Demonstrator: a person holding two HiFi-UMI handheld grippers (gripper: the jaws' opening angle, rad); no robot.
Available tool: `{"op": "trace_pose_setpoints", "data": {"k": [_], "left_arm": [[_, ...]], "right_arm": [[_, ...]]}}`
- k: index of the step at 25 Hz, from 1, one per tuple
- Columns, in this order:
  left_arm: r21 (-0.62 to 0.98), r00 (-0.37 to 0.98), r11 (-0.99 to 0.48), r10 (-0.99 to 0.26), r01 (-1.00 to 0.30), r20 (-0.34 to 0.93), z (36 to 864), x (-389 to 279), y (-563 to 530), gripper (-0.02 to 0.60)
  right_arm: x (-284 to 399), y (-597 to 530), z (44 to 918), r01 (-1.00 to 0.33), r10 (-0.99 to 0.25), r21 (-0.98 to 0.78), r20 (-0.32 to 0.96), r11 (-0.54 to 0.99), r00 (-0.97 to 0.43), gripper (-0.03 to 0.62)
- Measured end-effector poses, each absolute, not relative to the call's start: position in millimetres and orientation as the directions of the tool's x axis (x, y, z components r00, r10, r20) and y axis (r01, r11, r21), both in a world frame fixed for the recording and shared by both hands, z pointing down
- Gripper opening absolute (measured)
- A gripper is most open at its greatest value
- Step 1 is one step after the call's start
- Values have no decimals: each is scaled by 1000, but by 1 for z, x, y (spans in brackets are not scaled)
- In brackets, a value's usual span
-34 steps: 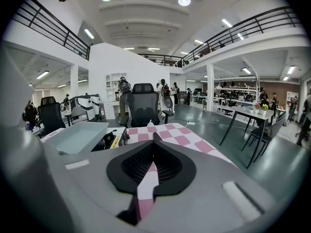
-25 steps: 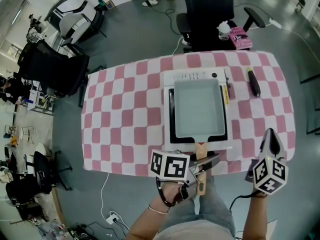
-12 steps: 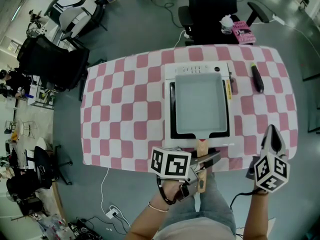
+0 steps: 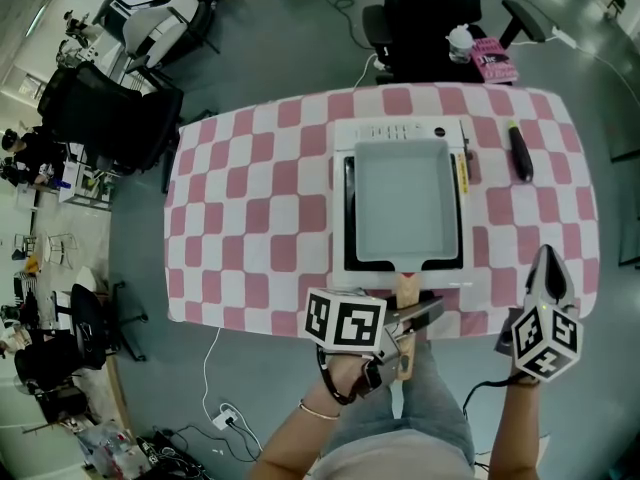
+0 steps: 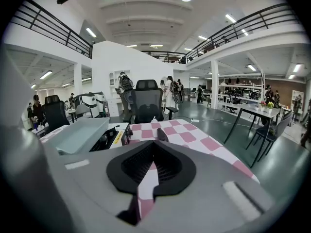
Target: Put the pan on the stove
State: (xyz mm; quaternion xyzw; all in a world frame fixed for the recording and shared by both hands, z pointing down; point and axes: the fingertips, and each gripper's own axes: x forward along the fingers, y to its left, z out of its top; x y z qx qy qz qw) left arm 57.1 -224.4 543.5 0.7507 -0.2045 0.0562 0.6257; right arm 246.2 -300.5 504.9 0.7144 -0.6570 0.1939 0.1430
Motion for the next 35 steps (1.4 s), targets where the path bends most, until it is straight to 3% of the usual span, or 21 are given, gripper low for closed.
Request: {"op": "trace_pose_setpoints", "data": {"k": [9, 17, 24, 29, 33, 35], "left_arm": [[924, 910, -87, -225, -373, 347, 548, 57, -224, 127], [914, 899, -79, -235, -397, 370, 544, 40, -225, 239], [829, 796, -101, -362, -551, 485, 537, -30, -231, 253], [559, 528, -211, -689, -802, 497, 461, -124, -280, 214], [187, 283, -235, -912, -954, 297, 368, -173, -307, 167], [9, 186, -187, -967, -982, 173, 328, -184, -310, 107]], "right_arm": [[238, -304, 500, -996, -887, -52, 459, -75, 42, 9], [224, -311, 485, -998, -897, -45, 442, -48, 23, 9], [212, -319, 467, -999, -912, -40, 411, -30, 11, 9], [198, -329, 442, -999, -931, -40, 366, -12, -3, 9], [187, -337, 419, -999, -949, -41, 315, 5, -18, 9], [182, -339, 406, -999, -958, -41, 284, 13, -24, 9]]}}
